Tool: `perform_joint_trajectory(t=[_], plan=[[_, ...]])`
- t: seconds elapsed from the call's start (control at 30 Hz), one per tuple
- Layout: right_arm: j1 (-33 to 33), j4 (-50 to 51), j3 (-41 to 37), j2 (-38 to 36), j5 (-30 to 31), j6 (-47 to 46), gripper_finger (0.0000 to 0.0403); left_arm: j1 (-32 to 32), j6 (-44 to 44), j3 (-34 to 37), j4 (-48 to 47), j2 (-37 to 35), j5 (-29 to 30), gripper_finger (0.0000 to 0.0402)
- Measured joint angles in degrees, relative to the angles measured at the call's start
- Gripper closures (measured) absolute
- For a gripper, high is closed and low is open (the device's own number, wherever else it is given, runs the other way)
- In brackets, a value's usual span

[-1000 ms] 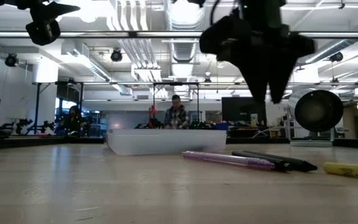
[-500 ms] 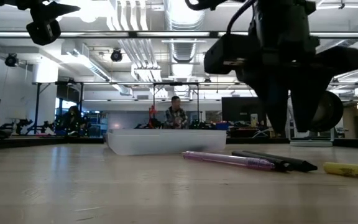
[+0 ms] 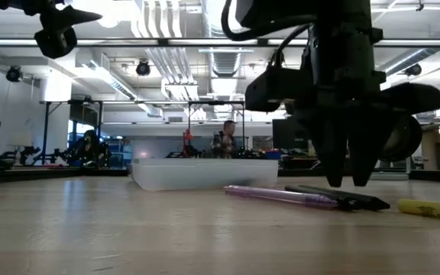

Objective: Pick & place school supplies into a supply box
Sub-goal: Put the black pen into the black supply box

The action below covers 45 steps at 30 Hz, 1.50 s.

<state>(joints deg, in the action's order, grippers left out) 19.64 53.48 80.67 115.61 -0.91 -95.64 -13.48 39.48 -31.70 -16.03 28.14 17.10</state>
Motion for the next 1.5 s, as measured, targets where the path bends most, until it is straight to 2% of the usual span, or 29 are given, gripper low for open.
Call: perform_joint_trajectory(t=[0.13, 0.5, 0.7, 1.0, 1.13, 1.5], plan=[[-0.04, -3.57, -1.20, 0.00, -0.04, -0.29, 0.0285, -0.01, 0.02, 0.00, 0.05, 1.67, 0.00, 0.0279], [-0.23, -4.46, -1.82, 0.80, 1.26, 0.62, 0.0293, 0.00, 0.09, 0.00, 0.83, 2.48, 0.00, 0.0279], [-0.20, -3.81, -1.14, 3.45, 1.22, 1.79, 0.0313, 0.00, 0.09, 0.02, 0.92, 2.49, 0.00, 0.0279], [-0.09, -1.17, 0.05, 3.10, 3.42, 7.01, 0.0353, -0.01, 0.09, 0.02, 0.87, 2.57, 0.00, 0.0279], [-0.04, -0.18, 0.74, 2.84, 5.36, 9.33, 0.0383, -0.01, 0.09, 0.02, 0.84, 2.67, 0.00, 0.0279], [-1.13, 2.27, 4.82, -2.46, 17.11, 9.96, 0.0388, -0.01, 0.09, 0.02, 0.83, 2.71, 0.00, 0.0279]])
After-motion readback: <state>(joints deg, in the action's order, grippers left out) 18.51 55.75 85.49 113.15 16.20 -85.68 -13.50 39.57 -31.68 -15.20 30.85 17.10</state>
